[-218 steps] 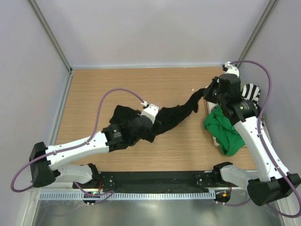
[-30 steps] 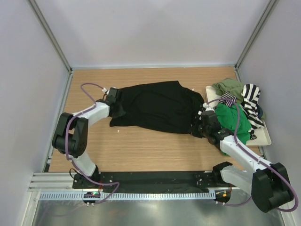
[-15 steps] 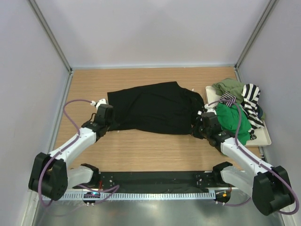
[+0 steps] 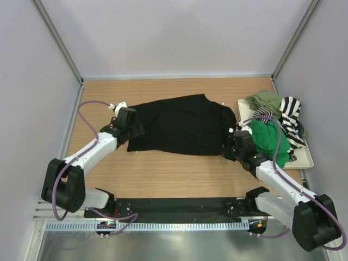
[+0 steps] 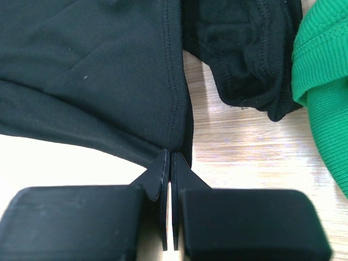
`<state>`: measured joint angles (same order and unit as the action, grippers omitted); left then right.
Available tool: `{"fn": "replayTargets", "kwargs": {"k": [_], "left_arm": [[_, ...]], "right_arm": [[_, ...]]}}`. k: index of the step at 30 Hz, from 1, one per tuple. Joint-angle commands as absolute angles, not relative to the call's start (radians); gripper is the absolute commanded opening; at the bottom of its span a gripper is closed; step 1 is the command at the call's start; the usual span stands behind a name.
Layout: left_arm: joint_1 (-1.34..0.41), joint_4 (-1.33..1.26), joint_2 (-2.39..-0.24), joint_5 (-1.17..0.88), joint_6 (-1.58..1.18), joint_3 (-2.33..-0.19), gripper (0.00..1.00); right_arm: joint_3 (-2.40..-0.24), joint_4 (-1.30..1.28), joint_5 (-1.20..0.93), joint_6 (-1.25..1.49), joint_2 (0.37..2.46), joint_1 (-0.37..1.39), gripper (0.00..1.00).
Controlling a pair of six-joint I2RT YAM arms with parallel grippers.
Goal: Fold and stack the tank tops
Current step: Flatten the tank top out
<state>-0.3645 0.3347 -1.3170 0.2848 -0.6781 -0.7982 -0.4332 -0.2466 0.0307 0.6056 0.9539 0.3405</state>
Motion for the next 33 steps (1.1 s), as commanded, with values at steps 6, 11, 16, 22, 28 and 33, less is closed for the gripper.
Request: {"fn": "replayTargets", "kwargs": {"k": [6,11,16,22,28,33], "left_arm": [[-0.367,0.359,-1.535,0.284,-0.578,-0.998,0.65],[-0.367,0.365,-1.63,0.275,-0.563,-1.028,0.54],[-0.367,0.368,-1.715,0.272,-0.56,-1.057,0.5],[-0.364,0.387,-1.764,0.287,-0.569,-1.085,0.45],[-0.362,0.394,-1.744,0.293,-0.577,-1.078,0.06],[-0.356,0.423,-1.668,0.345,-0.586,-1.058,0.0]], "right_arm": [[-0.425,-0.204,0.038,0.614,0.943,0.345,0.01],[-0.428,-0.207,0.048,0.606,0.948,0.345,0.01],[-0.423,-0.196,0.041,0.609,0.951,0.345,0.01],[-0.417,-0.192,0.035,0.607,0.953,0.344,0.01],[-0.417,-0.198,0.038,0.606,0.946,0.345,0.01],[-0.425,-0.201,0.046,0.603,0.942,0.345,0.01]]}}
